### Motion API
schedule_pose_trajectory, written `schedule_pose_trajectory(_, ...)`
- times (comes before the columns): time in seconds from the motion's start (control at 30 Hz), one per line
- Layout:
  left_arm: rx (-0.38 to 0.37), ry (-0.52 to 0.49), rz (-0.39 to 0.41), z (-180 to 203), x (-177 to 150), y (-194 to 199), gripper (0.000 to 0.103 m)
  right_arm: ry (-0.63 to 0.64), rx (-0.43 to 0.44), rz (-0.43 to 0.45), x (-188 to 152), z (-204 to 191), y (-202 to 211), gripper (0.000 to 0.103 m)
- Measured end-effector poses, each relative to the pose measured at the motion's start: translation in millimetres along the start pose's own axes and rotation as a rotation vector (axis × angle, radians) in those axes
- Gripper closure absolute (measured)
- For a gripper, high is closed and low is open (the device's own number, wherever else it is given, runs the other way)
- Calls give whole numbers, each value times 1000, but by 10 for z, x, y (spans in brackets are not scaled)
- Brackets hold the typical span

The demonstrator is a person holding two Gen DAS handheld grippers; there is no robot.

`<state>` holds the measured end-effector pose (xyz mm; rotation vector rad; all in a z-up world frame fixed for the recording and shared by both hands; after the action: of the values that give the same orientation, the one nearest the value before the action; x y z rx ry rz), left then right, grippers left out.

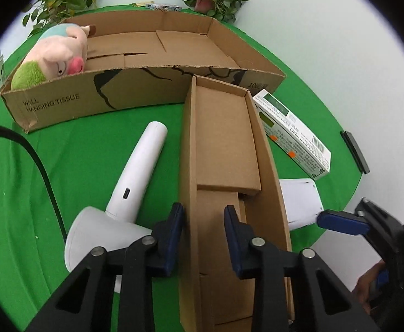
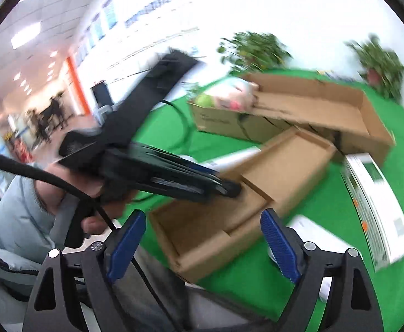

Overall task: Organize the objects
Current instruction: 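Grasp the long cardboard tray insert with the left tool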

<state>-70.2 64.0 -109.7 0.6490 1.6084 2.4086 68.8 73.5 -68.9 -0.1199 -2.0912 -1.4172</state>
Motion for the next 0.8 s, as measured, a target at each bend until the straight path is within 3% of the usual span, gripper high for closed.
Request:
schedule_pose_trajectory(0.1,0,44,-16,-41,-72,-21,89,-103,5,-44,-35,260,-98,19)
schedule_pose_trajectory(0.27,-23,98,-43,17,-252,-69,89,-160,-63,-79,-111,354,-153,29)
schedule_pose_trajectory(0.4,-43,91,-61,141,-376,-78,87,-192,-138,-101,-130,446,-177,33)
schedule_pose_trajectory(0.53,-57,62,-74,184,-396,-67,84,-220,-178,-133,-185,523,-208,46)
schedule_pose_trajectory(0.57,-73,63,-75,164,-380,-66,82,-221,-189,-144,-201,527,-223,51)
schedule_pose_trajectory(0.67,-64,84,-45,82,-300,-42,67,-211,-220,-150,-218,470,-238,55)
schedule_pose_trajectory(0.8,-63,82,-61,70,-271,-134,70,-207,-283,-159,-169,414,-344,62)
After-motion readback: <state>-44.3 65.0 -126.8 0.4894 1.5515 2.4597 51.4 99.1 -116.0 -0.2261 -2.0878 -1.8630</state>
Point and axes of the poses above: each gripper's, at about its wrist camera, not at the fingertips, and y roughly against the way its jaws point, z to its right, x to its top, the point moved 7 cm from there along -y, roughly the way its jaws point, and after that the axes turned 15 degrees about -z, right-handed, at the moved point
